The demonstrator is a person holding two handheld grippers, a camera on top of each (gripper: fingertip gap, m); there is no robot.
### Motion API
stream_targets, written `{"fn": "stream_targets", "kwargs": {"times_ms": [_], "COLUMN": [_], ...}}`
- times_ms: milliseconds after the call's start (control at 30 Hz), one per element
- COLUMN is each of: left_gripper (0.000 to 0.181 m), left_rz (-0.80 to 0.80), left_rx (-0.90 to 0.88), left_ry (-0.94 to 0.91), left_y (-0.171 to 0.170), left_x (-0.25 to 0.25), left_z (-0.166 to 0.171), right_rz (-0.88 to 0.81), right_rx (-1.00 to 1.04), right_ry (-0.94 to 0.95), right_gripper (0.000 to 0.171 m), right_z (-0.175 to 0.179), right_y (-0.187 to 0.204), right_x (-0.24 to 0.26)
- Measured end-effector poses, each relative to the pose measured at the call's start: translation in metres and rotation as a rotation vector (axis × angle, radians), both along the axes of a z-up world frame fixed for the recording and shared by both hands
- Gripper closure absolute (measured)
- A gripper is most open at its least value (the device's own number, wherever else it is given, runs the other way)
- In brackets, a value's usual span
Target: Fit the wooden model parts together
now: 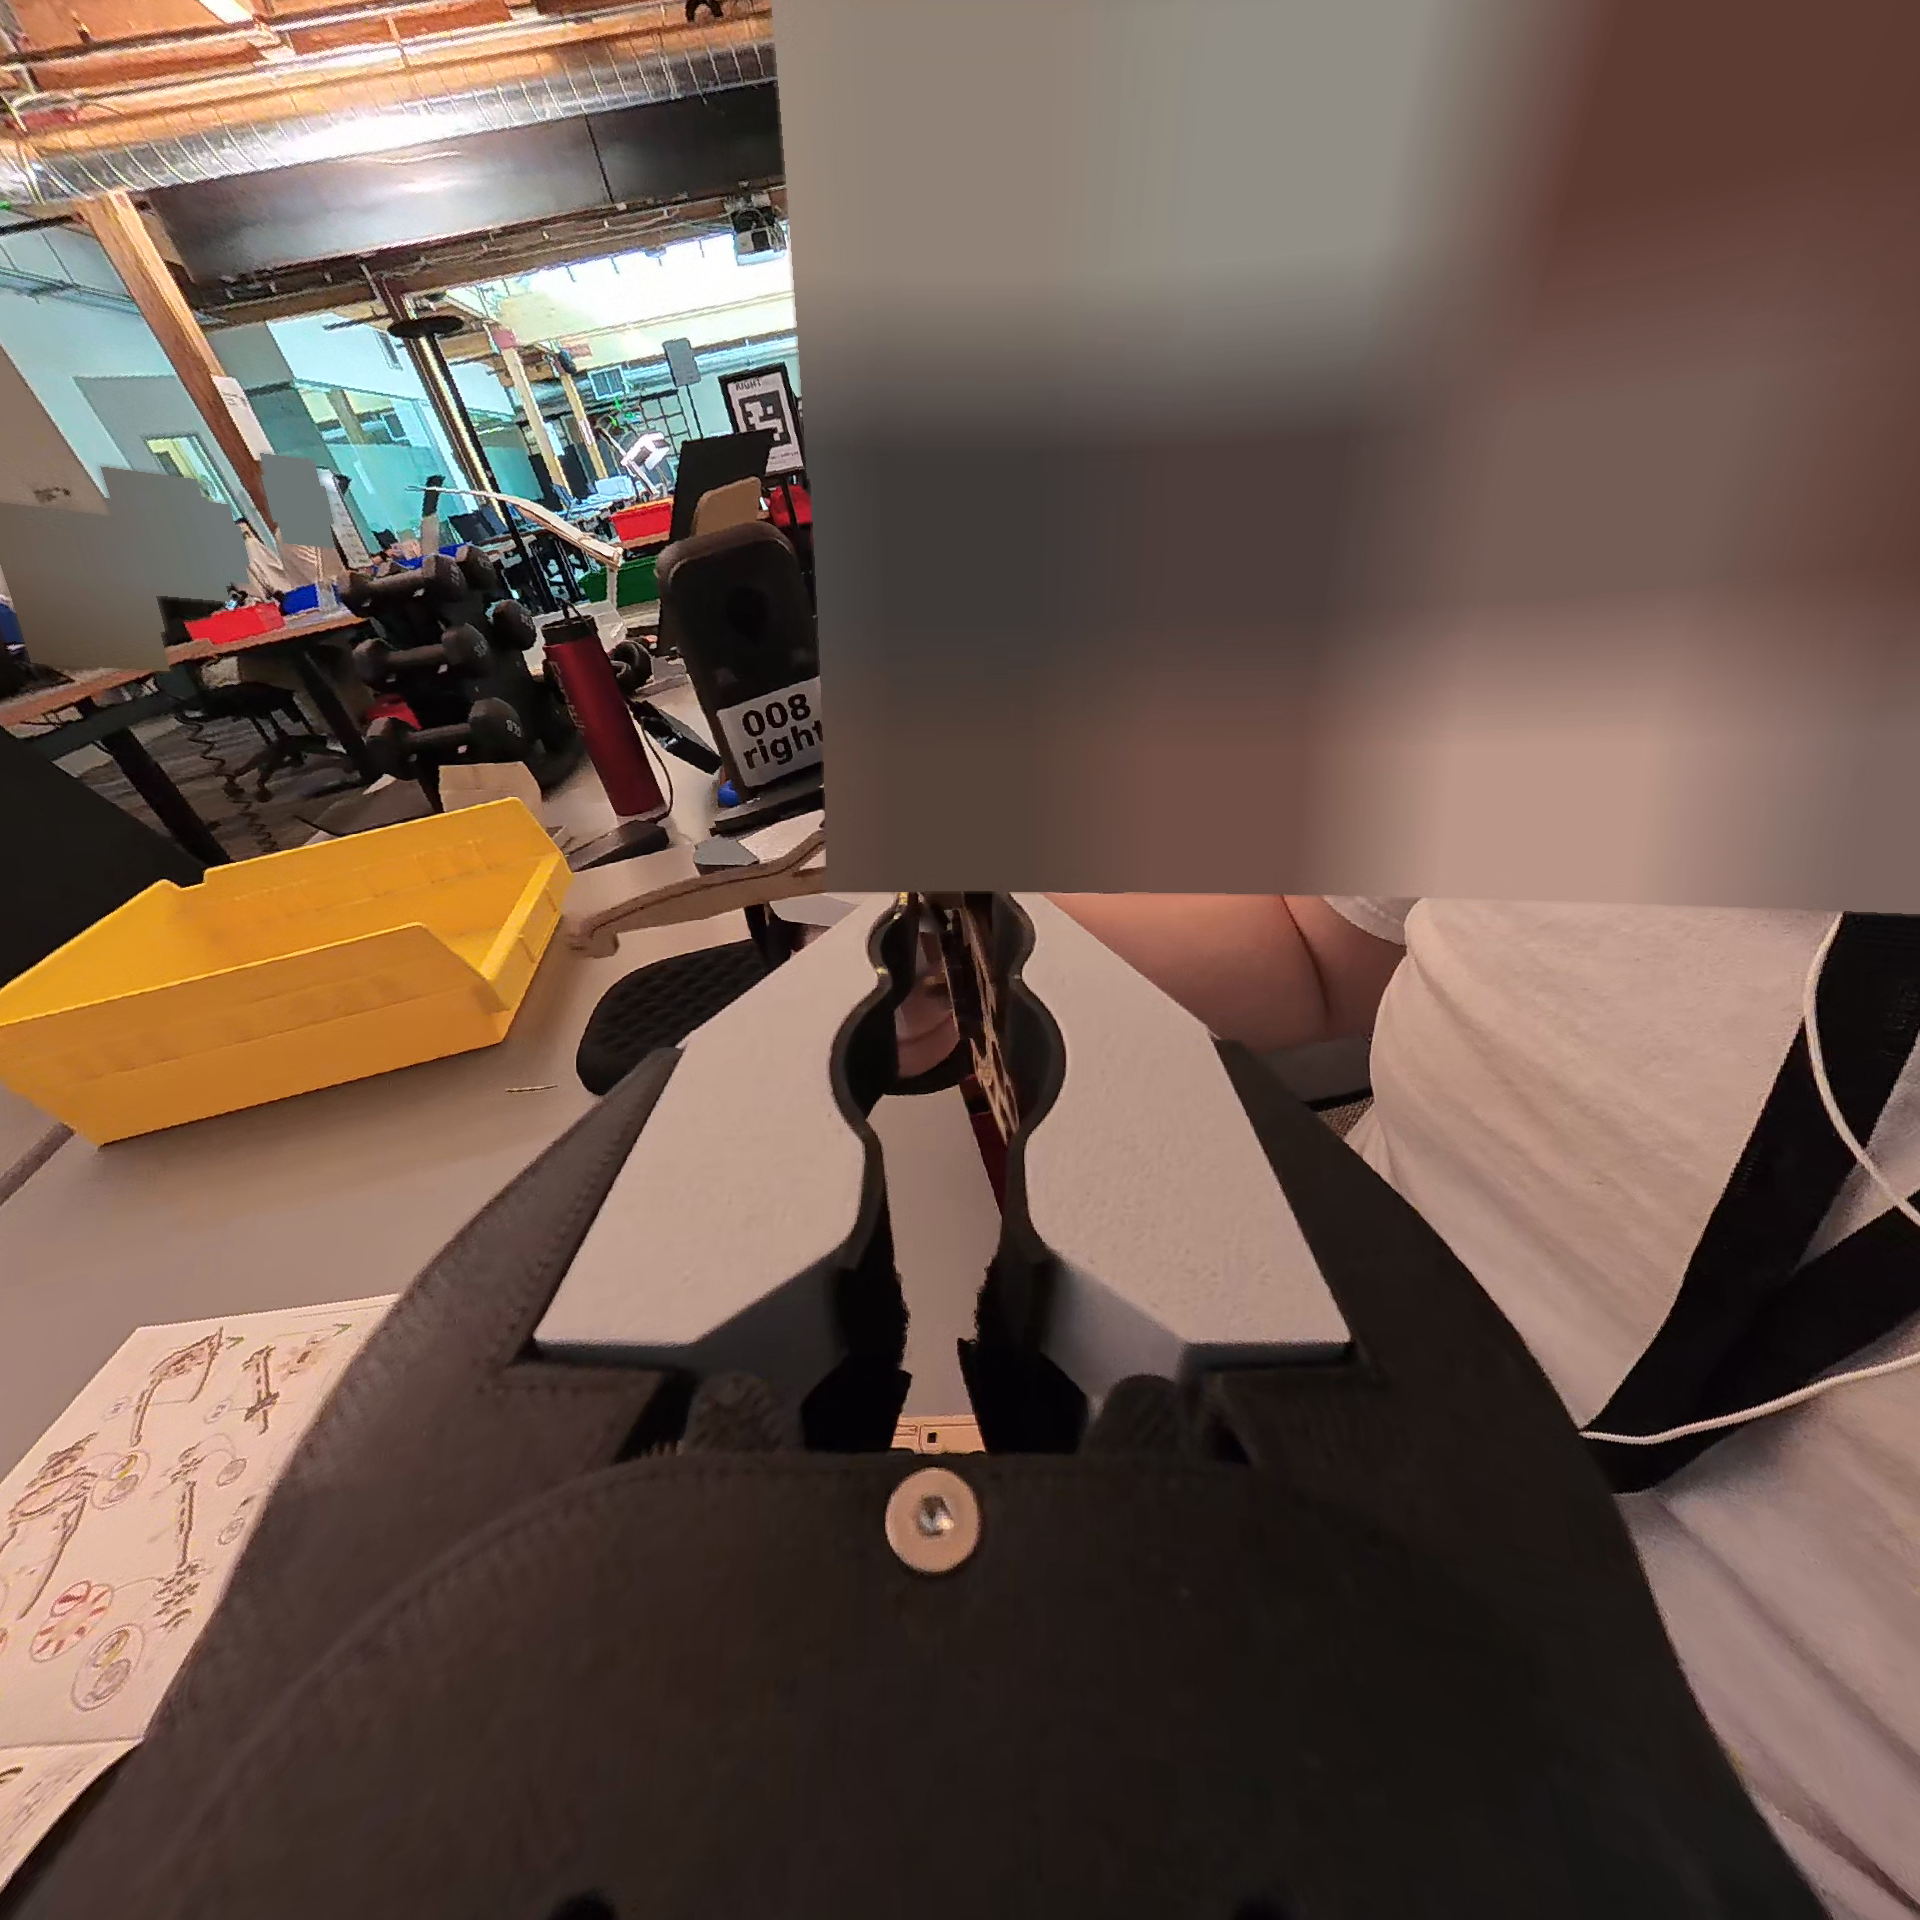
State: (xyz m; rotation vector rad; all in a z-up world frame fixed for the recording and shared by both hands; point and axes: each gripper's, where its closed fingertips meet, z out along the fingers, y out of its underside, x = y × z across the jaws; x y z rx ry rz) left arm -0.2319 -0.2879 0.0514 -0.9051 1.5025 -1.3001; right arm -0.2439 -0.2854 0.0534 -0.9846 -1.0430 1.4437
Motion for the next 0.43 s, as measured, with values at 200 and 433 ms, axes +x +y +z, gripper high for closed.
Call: {"fn": "stream_targets", "kwargs": {"times_ms": [200,433], "left_gripper": [0.170,0.171], "left_rz": [-0.016,-0.023], "left_rx": [-0.005,0.000], "left_ry": [-0.002,-0.011], "left_y": [-0.0025,-0.0050], "left_x": [-0.0004,-0.0008], "left_z": [-0.0017,-0.0003], "right_rz": [0.016,0.018], "right_rx": [0.014,0.029], "right_ry": [0.003,0.013], "right_gripper": [0.163,0.163], "right_z": [-0.0016,-0.0001], "right_y": [-0.0028,-0.0052], "right_x": [0.0001,0.0002]}}
